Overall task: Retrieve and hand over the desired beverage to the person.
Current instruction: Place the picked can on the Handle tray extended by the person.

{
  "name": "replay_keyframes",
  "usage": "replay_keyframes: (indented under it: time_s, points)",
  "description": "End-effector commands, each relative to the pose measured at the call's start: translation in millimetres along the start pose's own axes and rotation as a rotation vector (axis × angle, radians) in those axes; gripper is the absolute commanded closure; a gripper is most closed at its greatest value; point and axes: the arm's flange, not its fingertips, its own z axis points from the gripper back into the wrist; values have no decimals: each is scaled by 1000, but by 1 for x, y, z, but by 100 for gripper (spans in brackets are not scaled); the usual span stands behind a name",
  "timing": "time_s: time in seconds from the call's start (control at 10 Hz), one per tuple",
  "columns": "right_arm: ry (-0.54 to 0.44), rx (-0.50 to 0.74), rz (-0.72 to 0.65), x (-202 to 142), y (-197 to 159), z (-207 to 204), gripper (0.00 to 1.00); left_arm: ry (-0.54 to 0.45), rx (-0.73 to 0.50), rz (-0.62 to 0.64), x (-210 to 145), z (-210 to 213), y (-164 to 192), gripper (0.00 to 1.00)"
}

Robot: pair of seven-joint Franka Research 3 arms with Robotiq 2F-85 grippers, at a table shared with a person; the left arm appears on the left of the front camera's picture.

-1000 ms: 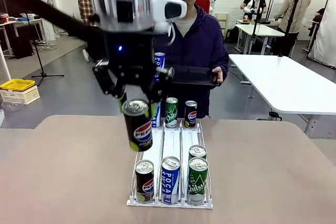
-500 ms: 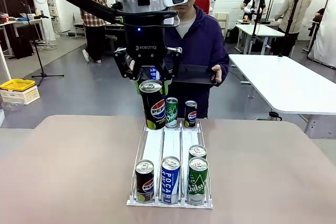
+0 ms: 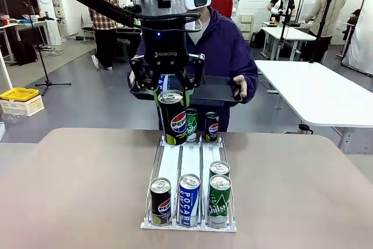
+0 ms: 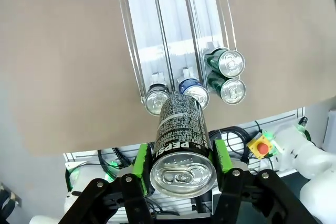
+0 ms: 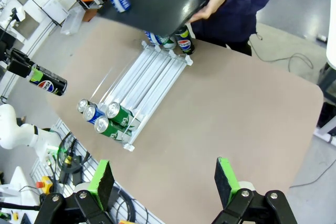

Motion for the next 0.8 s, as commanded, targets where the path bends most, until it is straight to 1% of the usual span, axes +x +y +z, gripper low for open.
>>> replay_keyframes:
  time_s: [0.0, 0.7]
  points:
    - [-11, 25, 7, 1, -1, -1, 0, -15, 4, 4, -2, 4, 3, 100]
    - [-11, 25, 7, 1, -1, -1, 0, -15, 4, 4, -2, 4, 3, 100]
